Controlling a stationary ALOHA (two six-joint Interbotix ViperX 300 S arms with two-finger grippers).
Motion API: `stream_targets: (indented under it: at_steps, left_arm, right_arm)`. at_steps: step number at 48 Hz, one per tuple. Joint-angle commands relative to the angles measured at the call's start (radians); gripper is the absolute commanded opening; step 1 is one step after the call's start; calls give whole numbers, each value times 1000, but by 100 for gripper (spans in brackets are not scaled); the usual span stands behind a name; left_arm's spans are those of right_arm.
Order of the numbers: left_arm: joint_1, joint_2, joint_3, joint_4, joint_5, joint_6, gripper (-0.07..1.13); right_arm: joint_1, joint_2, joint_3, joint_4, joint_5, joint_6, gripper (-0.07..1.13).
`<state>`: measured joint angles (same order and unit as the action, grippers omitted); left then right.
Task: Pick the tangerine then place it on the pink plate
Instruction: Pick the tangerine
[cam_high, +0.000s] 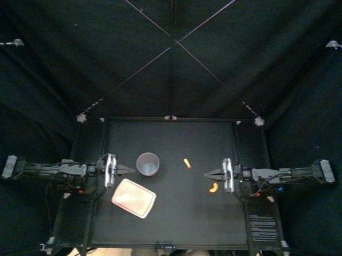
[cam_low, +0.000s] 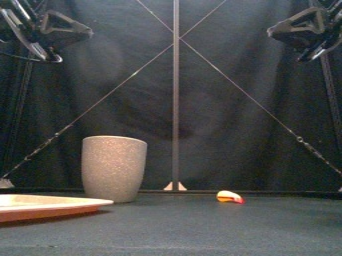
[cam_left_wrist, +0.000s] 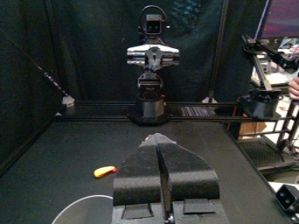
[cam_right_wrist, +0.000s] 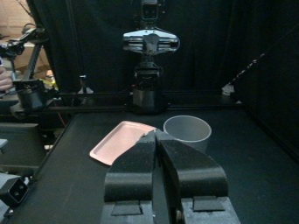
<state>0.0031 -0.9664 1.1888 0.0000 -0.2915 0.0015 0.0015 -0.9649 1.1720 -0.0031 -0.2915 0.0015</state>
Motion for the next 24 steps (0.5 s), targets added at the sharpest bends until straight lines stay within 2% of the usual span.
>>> stream_targets:
  at_steps: [1,6,14,16,24]
  left_arm:
    - [0,14,-34,6,89,2,7]
    - [0,12,-55,5,169,2,6]
    - [14,14,-67,6,181,2,6]
    - [20,14,-71,6,181,3,6]
    - [54,14,-67,3,181,2,6]
  right_arm:
    - [3,18,0,2,18,6,8]
    - [-2,32,-11,-12,112,5,9]
    - [-3,84,-38,-61,330,0,14]
    - [2,98,-41,-81,380,-2,19]
    - [29,144,-32,-143,572,6,55]
